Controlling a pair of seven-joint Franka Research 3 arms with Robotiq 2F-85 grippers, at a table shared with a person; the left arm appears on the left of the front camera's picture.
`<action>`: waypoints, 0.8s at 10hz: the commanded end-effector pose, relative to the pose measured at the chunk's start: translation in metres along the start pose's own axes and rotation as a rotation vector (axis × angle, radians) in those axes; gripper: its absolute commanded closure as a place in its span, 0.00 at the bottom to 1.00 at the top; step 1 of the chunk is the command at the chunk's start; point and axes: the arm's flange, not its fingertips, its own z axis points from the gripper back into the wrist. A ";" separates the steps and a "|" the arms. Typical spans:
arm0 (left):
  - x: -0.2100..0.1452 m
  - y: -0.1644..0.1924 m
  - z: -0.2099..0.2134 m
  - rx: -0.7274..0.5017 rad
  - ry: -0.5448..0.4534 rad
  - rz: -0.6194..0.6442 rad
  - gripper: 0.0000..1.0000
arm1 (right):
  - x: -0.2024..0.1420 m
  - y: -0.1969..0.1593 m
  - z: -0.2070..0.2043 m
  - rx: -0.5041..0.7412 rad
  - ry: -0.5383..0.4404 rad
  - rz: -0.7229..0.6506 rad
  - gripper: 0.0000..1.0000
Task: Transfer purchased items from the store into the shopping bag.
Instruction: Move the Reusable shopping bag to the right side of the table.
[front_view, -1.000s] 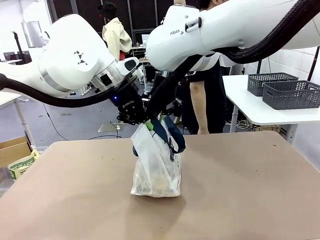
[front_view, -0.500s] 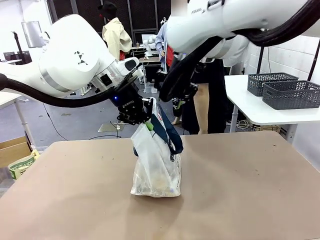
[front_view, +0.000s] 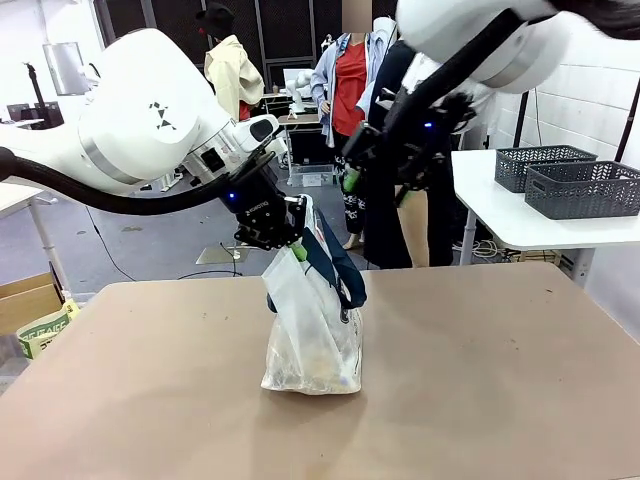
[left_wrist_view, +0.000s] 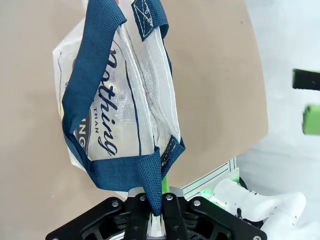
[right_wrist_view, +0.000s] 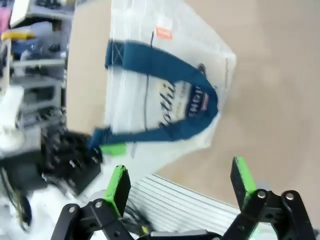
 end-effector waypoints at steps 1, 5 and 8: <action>0.001 0.000 0.002 -0.002 -0.009 0.001 1.00 | -0.018 -0.037 0.010 -0.048 -0.047 0.145 0.00; 0.001 0.000 0.002 -0.002 -0.009 0.001 1.00 | -0.059 -0.064 0.021 -0.142 -0.131 0.575 0.00; 0.001 0.000 0.002 -0.002 -0.009 0.001 1.00 | -0.047 -0.079 0.015 -0.032 -0.261 0.597 0.00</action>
